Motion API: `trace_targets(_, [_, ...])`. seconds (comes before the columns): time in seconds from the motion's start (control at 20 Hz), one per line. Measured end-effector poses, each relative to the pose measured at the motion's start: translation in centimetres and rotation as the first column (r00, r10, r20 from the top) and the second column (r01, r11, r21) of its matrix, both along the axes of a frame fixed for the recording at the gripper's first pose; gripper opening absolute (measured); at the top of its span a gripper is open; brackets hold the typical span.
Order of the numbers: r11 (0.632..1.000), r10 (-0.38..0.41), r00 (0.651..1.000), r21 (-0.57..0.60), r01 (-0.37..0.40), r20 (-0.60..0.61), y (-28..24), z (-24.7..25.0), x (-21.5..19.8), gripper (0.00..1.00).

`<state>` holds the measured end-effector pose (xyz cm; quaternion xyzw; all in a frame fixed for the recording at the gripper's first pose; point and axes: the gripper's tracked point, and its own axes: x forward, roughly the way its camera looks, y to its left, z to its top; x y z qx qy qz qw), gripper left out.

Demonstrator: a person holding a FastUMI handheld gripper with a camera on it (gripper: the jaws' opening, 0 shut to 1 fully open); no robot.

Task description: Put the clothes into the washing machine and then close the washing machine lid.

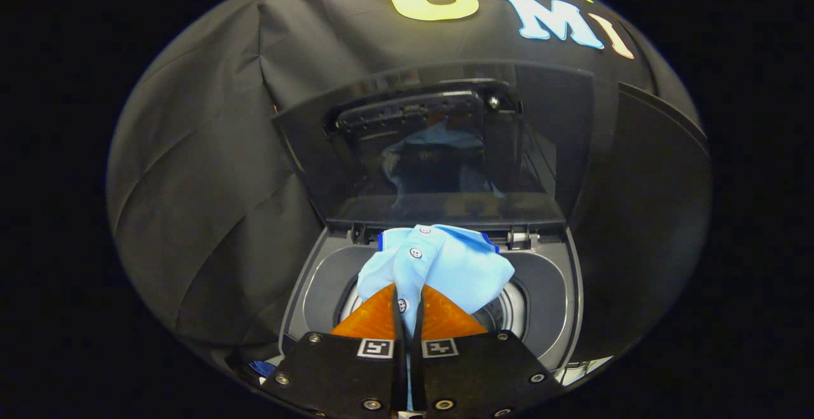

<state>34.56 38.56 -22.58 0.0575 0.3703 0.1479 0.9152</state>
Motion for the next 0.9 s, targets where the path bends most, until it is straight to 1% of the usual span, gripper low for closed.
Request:
trace_targets(0.1, [1.000,-0.011,0.999,-0.001,0.011,-0.030,0.2,-1.4,0.0,0.05])
trace_targets(0.15, [1.000,-0.016,0.999,-0.007,0.015,-0.044,0.2,-2.0,-0.1,0.08])
trace_targets(0.2, [0.999,-0.030,0.998,-0.026,0.029,-0.051,-0.2,-2.4,-0.1,0.09])
trace_targets(0.3, [0.997,-0.057,0.996,-0.057,0.054,-0.061,-1.0,-3.4,-0.1,0.13])
trace_targets(0.35, [0.996,-0.065,0.995,-0.058,0.061,-0.075,-1.0,-4.1,-0.4,0.18])
trace_targets(0.45, [0.995,-0.079,0.992,-0.061,0.074,-0.093,-1.2,-4.7,-0.7,0.30])
trace_targets(0.5, [0.996,-0.079,0.993,-0.039,0.076,-0.091,-0.9,-4.6,-0.6,0.35])
trace_targets(0.55, [0.997,-0.083,0.993,-0.011,0.082,-0.087,-0.6,-4.6,-0.5,0.46])
trace_targets(0.6, [0.996,-0.088,0.993,0.001,0.089,-0.078,-0.6,-4.3,-0.3,0.52])
trace_targets(0.75, [0.996,-0.087,0.995,-0.011,0.087,-0.037,-0.6,-3.2,0.0,0.90])
trace_targets(0.9, [0.997,-0.076,0.997,-0.016,0.077,0.026,-0.5,-1.7,0.6,0.96])
